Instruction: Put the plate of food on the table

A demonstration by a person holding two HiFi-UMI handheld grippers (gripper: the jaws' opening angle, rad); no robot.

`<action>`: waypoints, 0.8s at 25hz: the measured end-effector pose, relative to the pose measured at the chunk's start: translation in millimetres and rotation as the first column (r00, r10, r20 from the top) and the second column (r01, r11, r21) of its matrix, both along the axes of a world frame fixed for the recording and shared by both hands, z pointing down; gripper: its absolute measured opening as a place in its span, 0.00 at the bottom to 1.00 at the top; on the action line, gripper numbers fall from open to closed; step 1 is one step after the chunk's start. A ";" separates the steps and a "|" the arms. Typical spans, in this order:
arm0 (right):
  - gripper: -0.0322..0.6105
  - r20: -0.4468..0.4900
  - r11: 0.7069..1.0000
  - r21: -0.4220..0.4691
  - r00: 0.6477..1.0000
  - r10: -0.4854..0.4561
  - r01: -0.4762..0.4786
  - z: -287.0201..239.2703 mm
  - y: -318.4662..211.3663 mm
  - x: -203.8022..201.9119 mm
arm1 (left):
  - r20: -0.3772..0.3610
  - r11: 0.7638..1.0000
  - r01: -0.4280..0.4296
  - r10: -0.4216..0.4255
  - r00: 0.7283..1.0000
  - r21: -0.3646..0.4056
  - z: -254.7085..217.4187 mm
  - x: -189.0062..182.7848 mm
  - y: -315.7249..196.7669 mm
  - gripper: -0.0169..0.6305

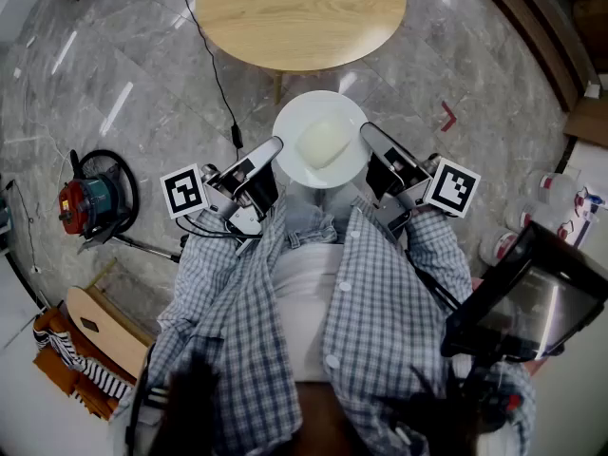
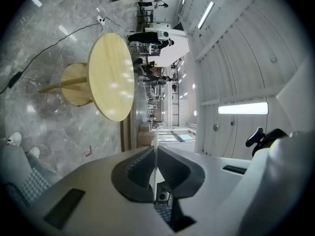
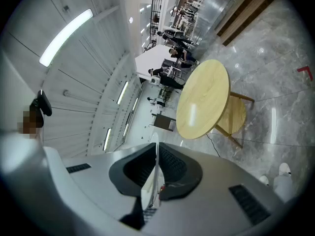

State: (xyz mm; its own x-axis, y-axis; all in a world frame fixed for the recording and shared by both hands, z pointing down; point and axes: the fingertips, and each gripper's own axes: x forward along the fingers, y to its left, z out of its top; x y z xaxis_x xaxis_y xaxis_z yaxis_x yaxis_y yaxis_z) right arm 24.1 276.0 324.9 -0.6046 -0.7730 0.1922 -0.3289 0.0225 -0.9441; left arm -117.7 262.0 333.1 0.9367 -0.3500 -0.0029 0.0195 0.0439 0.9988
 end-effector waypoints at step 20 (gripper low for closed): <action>0.09 -0.009 1.000 -0.016 1.000 0.020 -0.020 1.6 -0.2 3.0 | -0.001 1.000 0.002 -0.002 1.000 -0.005 -0.9 1.0 0.4 0.06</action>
State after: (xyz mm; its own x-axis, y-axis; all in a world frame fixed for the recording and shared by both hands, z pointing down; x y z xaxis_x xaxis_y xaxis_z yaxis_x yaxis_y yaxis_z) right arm 27.1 275.9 326.6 -0.5874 -0.7816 0.2099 -0.3377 0.0010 -0.9413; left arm -116.7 262.4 332.2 0.9360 -0.3521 -0.0017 0.0203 0.0491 0.9986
